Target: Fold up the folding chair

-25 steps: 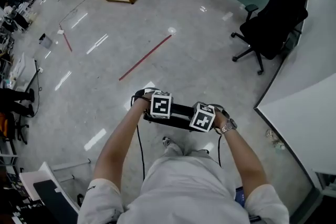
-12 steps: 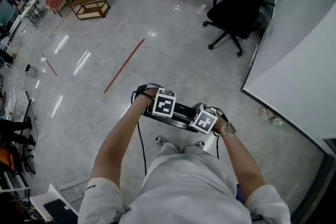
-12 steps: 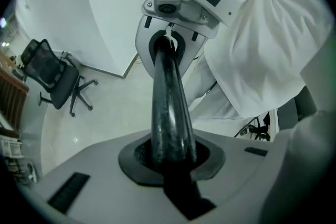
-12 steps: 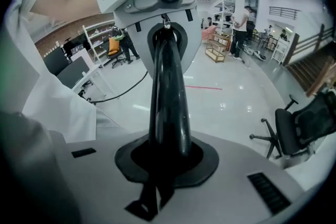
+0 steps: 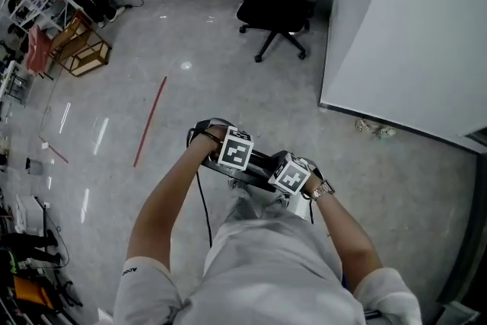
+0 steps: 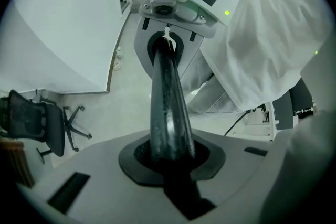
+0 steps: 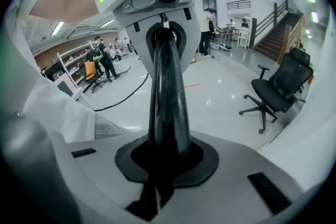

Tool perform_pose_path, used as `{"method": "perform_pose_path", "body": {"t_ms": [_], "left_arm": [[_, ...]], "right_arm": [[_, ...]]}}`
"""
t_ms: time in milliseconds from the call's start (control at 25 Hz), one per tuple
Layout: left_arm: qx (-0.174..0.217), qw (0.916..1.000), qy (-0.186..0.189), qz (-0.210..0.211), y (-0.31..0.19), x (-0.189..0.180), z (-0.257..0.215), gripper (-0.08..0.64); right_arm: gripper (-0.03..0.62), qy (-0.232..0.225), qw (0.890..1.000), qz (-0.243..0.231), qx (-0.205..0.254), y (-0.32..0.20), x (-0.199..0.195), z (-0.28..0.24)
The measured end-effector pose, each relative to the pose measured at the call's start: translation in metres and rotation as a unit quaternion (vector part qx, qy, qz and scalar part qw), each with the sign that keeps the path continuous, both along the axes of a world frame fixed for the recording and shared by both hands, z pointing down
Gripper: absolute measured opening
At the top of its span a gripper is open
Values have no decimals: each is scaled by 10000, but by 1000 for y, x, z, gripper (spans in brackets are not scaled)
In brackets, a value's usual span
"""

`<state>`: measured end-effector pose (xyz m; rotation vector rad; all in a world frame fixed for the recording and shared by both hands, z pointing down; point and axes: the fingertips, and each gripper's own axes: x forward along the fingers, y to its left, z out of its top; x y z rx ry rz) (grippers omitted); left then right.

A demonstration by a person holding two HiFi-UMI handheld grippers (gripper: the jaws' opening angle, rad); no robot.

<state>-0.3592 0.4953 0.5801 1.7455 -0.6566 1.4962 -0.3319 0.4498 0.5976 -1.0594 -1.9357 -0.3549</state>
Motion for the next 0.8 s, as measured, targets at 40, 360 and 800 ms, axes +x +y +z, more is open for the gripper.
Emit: {"method": "perform_pose_path", "body": {"t_ms": [40,360,800], "left_arm": [[-44,9999,-6,158,-11,2,1,77],[-237,9906,93,1344,-79,36,13,77],[86,9711,436,2344,-199,55,11,77]], "right_arm": [[49,7,9999,144,-68,-10,3,4],[49,197,9906,1332,-229,-70,45,16],[48,231,9728,2303,82,-174,74,8]]}}
